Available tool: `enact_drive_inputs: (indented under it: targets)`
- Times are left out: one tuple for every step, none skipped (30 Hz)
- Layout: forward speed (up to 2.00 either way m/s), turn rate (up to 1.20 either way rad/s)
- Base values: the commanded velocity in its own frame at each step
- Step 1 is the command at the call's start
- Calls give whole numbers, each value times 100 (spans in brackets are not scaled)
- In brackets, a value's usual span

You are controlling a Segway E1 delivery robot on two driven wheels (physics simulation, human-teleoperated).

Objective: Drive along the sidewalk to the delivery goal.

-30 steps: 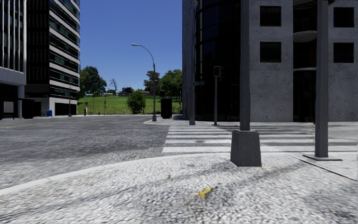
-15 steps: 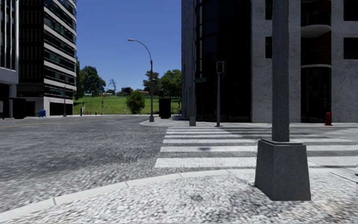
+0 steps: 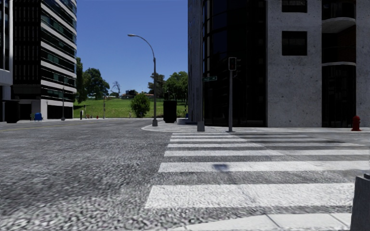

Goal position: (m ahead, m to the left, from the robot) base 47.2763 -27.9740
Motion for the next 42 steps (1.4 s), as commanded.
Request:
enact_drive_inputs:
  targets:
    - [200,0]
    - [200,0]
    - [200,0]
    - [200,0]
    - [200,0]
    - [200,0]
    - [200,0]
    - [200,0]
    - [200,0]
    - [200,0]
    - [200,0]
    - [183,0]
    - [163,0]
    - [149,0]
    - [149,0]
    - [144,0]
    - [144,0]
    - [143,0]
    - [143,0]
    - [143,0]
    - [143,0]
    - [143,0]
    - [143,0]
    - [144,0]
    - [144,0]
    - [145,0]
    - [145,0]
    - [146,0]
    - [146,0]
    - [146,0]
    - [146,0]
    - [146,0]
    - [146,0]
    - [146,0]
    - [146,0]
    - [146,0]
    - [146,-7]
    - [146,-22]
    - [146,-26]
    - [146,-27]
    - [146,-27]
    - [146,-27]
